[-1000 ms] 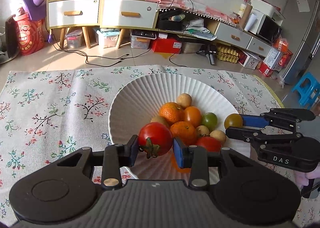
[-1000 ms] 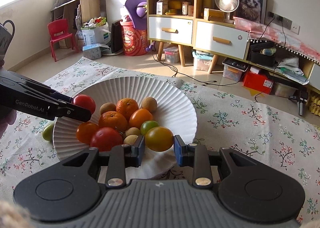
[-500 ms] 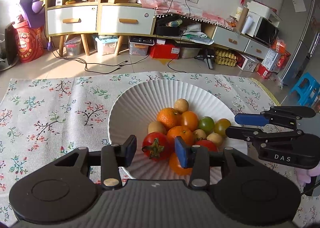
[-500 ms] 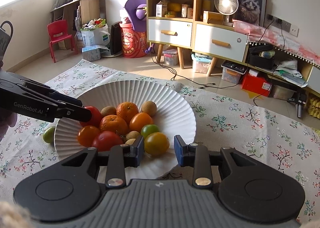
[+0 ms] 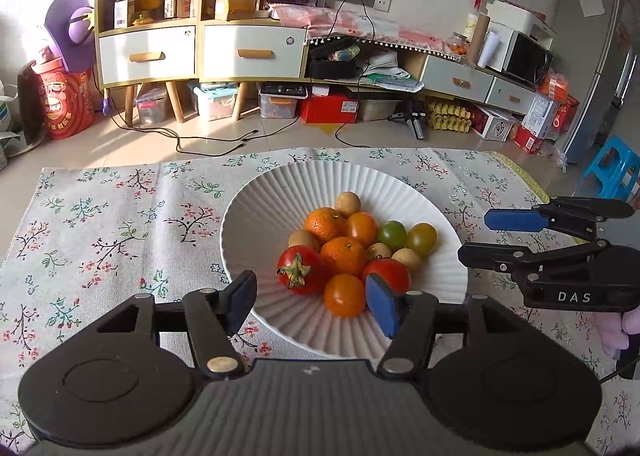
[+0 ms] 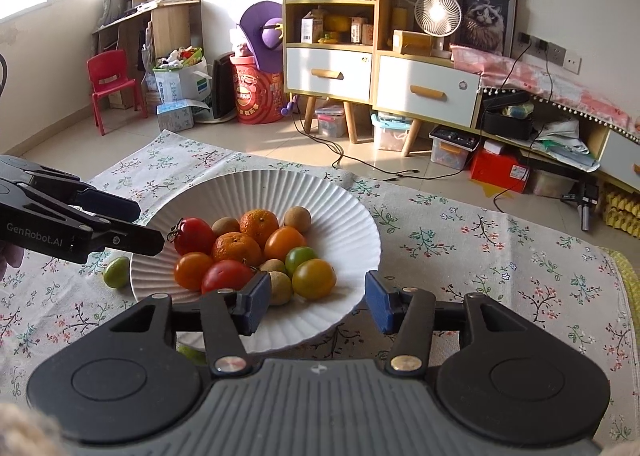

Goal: Organize fruits
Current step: 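Open both grippers to release the tomatoes in the bowl, then withdraw both tools from the bowl toward the two green limes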

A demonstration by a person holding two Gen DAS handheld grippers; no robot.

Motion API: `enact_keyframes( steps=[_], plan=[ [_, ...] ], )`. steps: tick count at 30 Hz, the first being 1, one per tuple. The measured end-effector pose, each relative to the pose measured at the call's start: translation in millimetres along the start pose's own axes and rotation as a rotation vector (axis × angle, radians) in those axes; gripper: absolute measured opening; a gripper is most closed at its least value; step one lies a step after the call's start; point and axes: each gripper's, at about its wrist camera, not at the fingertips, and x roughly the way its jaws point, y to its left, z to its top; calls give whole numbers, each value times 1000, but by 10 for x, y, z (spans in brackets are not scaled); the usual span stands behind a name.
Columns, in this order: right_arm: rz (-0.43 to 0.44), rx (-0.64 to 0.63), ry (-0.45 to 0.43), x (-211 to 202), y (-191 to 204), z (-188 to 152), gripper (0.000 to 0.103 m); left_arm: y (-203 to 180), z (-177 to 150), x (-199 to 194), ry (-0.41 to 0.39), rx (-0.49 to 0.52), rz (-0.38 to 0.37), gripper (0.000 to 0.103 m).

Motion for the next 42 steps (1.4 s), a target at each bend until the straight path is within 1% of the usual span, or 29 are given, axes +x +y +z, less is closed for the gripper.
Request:
enact_keyframes(
  steps=[3, 5, 9, 12, 14, 18, 20, 22, 23, 27, 32, 35, 38, 42],
  plan=[
    [3, 8, 0, -72, 22, 7, 62, -33, -41, -85, -4, 11, 11, 64],
    [6, 9, -1, -124, 44, 5, 62, -43, -74, -136, -8, 14, 20, 71],
    [8, 11, -3, -219, 89, -17, 69, -41, -154, -216, -4, 4, 34, 77],
    [13, 24, -1, -263, 124, -49, 74, -30, -218, -267, 5, -8, 42, 83],
    [15, 35, 15, -271, 147, -75, 77, -28, -256, -304, 9, -13, 50, 87],
    [25, 53, 42, -274, 201, -143, 82, -42, -304, -353, 16, -8, 67, 91],
    [29, 65, 51, -279, 237, -188, 84, -56, -335, -377, 14, -10, 76, 95],
    [32, 76, 59, -288, 264, -228, 86, -65, -375, -398, 13, -10, 83, 96],
    [32, 80, 63, -289, 274, -245, 89, -72, -399, -402, 16, -9, 84, 96],
    [25, 93, 71, -292, 314, -322, 94, -66, -511, -379, 47, -20, 95, 96],
    [15, 102, 80, -275, 377, -426, 97, -33, -685, -353, 45, -40, 114, 96],
    [-6, 101, 65, -280, 420, -488, 99, -34, -783, -336, 38, -46, 143, 96],
    [-14, 105, 54, -284, 463, -562, 101, -46, -863, -322, 29, -19, 191, 96],
    [-24, 118, 40, -257, 502, -645, 102, -4, -946, -302, 19, -8, 224, 96]
  ],
)
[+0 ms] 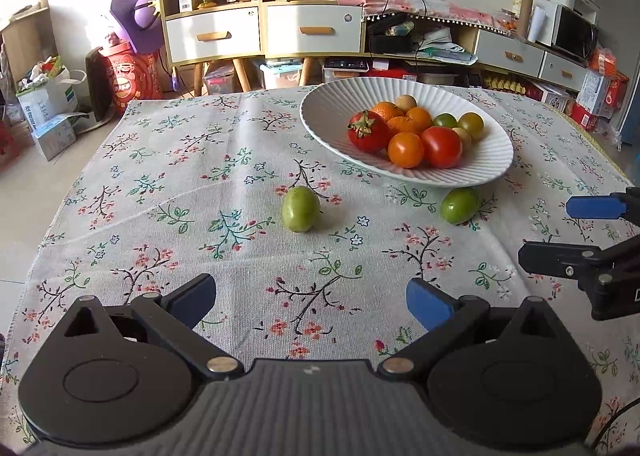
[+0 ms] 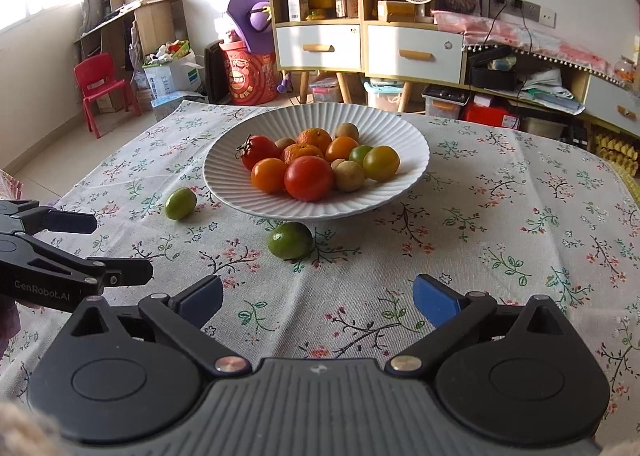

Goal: Organize fruits
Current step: 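Withdraw both tools from the bowl toward the two green limes, then grasp a green lime with the left gripper while the right gripper grasps another lime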

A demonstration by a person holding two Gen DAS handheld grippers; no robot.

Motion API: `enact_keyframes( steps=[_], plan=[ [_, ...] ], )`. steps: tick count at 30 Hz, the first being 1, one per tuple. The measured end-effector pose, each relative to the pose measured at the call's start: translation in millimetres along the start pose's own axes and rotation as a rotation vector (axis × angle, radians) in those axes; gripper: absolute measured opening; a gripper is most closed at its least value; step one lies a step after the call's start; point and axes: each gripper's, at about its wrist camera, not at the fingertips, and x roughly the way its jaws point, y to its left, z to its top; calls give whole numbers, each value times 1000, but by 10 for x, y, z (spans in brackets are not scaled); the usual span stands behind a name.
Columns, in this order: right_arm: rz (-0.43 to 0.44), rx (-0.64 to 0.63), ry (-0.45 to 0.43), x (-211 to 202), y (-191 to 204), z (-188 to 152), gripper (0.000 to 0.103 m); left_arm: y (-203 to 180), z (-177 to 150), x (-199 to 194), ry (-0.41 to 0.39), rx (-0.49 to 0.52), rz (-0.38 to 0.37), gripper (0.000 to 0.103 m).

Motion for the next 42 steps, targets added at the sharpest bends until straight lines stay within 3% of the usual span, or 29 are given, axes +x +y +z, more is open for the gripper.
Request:
enact_keyframes(
  steps=[9, 25, 31, 36, 42],
  plan=[
    [4, -77, 4, 139, 173, -117, 102, 28, -65, 223, -11, 10, 25, 96],
    [10, -147, 0, 343, 266, -51, 100, 13, 56, 388, -73, -9, -6, 96],
    [14, -128, -12, 385, 227, 4, 92, 12, 84, 419, -79, -17, -5, 96],
    [5, -119, -25, 392, 207, 26, 78, 2, 93, 411, -83, -18, -9, 94],
    [2, -113, -37, 400, 196, 55, 61, -14, 136, 408, -99, -8, -28, 75]
  ],
)
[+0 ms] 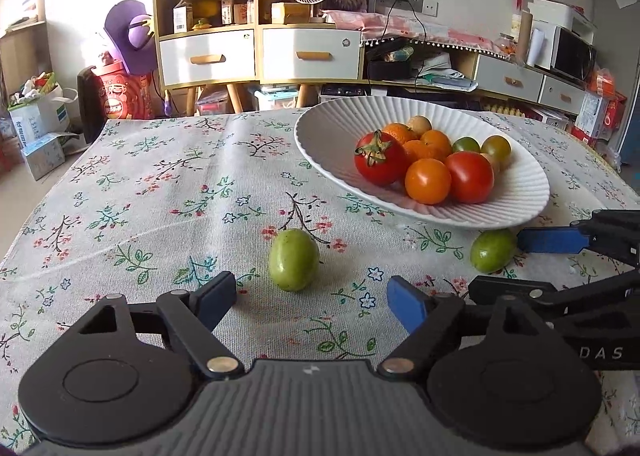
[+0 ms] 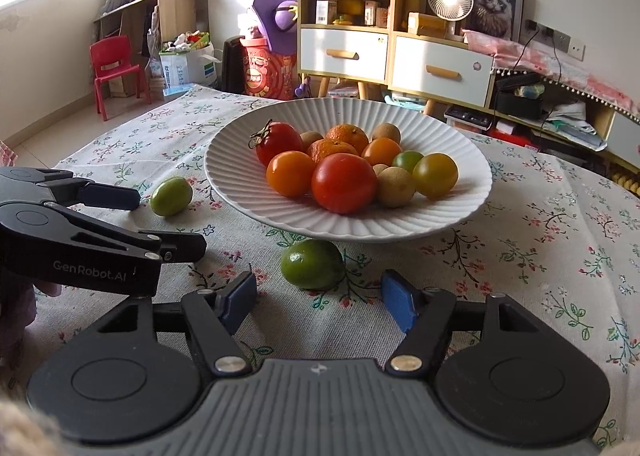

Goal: Organize fruits
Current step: 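Grasp a green lime with the left gripper while the right gripper grasps another lime, then carry both green limes into the white bowl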

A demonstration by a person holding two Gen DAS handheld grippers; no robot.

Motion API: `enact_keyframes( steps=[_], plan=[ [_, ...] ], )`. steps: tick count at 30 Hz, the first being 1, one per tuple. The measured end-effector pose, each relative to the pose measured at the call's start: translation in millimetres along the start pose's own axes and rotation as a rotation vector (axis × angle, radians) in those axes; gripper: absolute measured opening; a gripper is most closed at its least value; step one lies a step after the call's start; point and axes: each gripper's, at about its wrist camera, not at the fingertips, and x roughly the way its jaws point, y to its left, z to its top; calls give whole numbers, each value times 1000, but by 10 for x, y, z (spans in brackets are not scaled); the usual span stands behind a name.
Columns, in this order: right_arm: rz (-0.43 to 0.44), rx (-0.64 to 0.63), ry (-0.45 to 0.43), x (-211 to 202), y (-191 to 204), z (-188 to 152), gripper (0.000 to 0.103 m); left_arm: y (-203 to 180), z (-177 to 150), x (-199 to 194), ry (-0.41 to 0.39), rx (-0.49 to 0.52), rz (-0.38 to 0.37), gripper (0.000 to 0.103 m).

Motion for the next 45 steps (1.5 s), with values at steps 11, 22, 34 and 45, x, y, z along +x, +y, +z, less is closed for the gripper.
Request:
enact_keyframes(
  steps=[11, 22, 34, 45],
  plan=[
    [6, -8, -8, 2, -5, 27, 44, 9, 38, 23, -14, -10, -2, 54],
    [16, -1, -15, -9, -19, 30, 32, 23, 43, 12, -18, -15, -2, 30],
    [37, 9, -11, -55, -43, 36, 31, 45, 71, -34, 1, -32, -24, 29],
    [50, 52, 14, -198, -135, -16, 31, 37, 116, -191, -4, -54, -70, 29]
  ],
)
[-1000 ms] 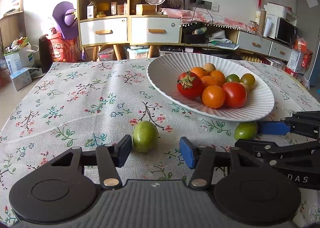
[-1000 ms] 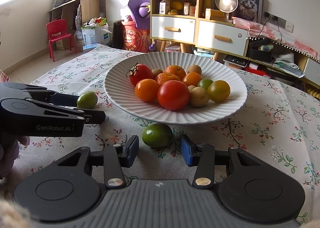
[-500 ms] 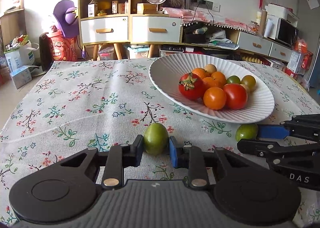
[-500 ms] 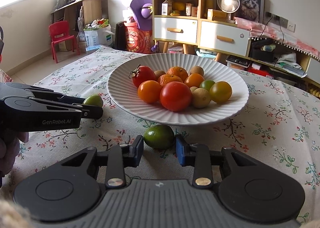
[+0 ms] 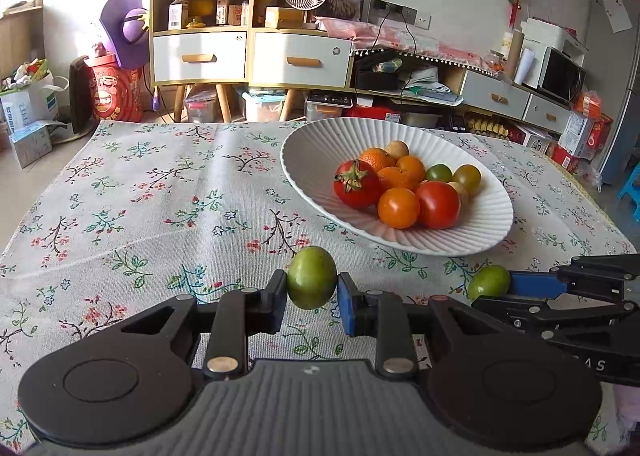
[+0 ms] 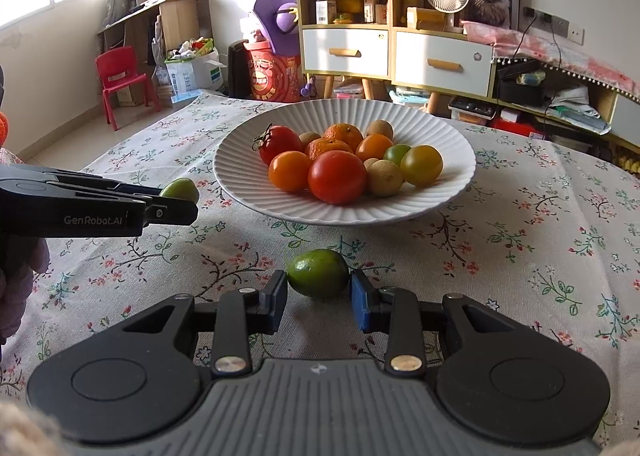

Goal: Organize fruits
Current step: 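Carry both green limes into the white bowl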

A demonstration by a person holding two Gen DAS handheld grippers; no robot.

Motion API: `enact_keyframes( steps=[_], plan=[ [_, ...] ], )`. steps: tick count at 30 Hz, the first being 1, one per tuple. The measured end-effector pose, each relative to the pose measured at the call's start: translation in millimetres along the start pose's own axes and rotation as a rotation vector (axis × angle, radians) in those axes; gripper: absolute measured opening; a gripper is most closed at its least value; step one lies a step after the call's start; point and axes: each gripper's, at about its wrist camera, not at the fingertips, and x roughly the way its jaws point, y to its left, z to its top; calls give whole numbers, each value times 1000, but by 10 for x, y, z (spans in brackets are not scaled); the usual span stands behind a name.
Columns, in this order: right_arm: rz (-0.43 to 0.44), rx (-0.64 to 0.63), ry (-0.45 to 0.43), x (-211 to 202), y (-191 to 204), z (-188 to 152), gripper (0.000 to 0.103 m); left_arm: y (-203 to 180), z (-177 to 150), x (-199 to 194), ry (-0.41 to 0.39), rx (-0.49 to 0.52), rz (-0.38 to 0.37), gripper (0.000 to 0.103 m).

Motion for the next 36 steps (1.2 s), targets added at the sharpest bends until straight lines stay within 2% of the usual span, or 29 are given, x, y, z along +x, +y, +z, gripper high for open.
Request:
enact_keyframes(
  steps=[13, 23, 28, 36],
  plan=[
    [-13, 71, -7, -192, -182, 4, 31, 92, 176, -176, -34, -49, -28, 29],
    [-38, 24, -86, -202, -242, 318, 31, 119, 360, -145, -45, -67, -53, 29],
    [-44, 23, -118, -107, -352, 511, 31, 143, 529, -12, -40, -51, -88, 29],
    [-38, 49, -84, 196, -498, 687, 31, 185, 719, 393, 7, -74, -142, 29]
  ],
)
